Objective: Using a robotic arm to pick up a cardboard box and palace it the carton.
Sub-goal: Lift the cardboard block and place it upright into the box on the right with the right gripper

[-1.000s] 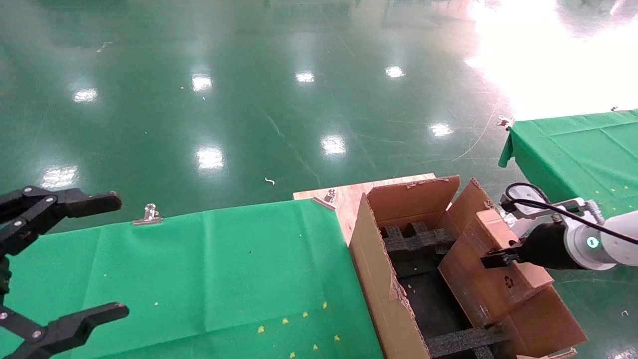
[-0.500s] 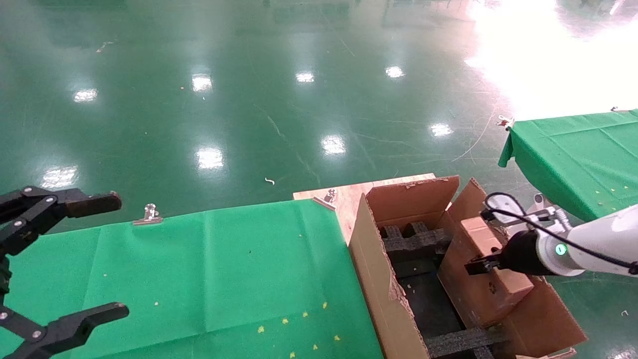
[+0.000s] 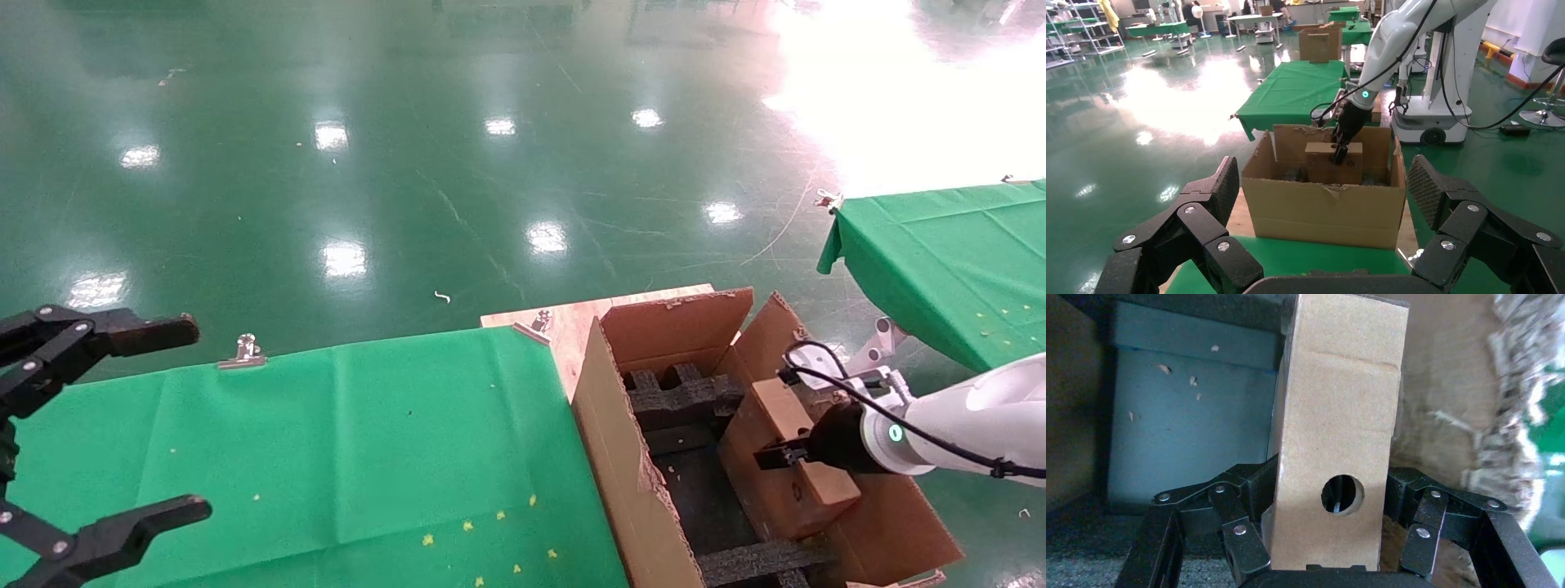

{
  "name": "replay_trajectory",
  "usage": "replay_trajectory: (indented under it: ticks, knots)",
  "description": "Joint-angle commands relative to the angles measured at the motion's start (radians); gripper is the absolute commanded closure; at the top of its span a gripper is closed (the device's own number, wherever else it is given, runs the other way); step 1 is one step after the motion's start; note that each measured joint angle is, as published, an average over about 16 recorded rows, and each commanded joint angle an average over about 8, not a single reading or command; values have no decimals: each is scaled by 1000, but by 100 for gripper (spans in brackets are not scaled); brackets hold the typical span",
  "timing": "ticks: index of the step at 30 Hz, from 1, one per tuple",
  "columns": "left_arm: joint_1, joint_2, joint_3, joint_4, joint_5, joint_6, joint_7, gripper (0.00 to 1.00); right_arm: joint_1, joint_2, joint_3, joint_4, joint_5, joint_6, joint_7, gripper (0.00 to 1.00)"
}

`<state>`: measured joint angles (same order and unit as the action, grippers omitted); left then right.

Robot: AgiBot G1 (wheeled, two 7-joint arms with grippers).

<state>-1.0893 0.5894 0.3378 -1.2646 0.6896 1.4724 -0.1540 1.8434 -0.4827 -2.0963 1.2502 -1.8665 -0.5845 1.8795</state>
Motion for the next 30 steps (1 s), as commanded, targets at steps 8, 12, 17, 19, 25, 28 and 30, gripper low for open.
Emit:
replay_trajectory:
  ticks: [8, 12, 17, 19, 25, 28, 30]
  knots:
    - [0, 0, 0, 0, 0, 0, 0, 0, -66, -46, -5, -85, 56, 54, -33, 100]
    - [0, 0, 0, 0, 0, 0, 0, 0, -90, -66, -6, -120, 90, 66, -66, 100]
    - [0, 0, 0, 0, 0, 0, 0, 0, -115, -84, -6, -158, 135, 72, -111, 100]
    - [0, 0, 0, 0, 0, 0, 0, 0, -123, -90, -5, -172, 153, 73, -128, 100]
    - [0, 0, 0, 0, 0, 0, 0, 0, -139, -101, 1, -199, 200, 74, -168, 44]
    - [0, 0, 0, 0, 0, 0, 0, 0, -143, -103, 3, -205, 213, 75, -174, 7]
    - [0, 0, 0, 0, 0, 0, 0, 0, -145, -104, 4, -206, 218, 75, -176, 0]
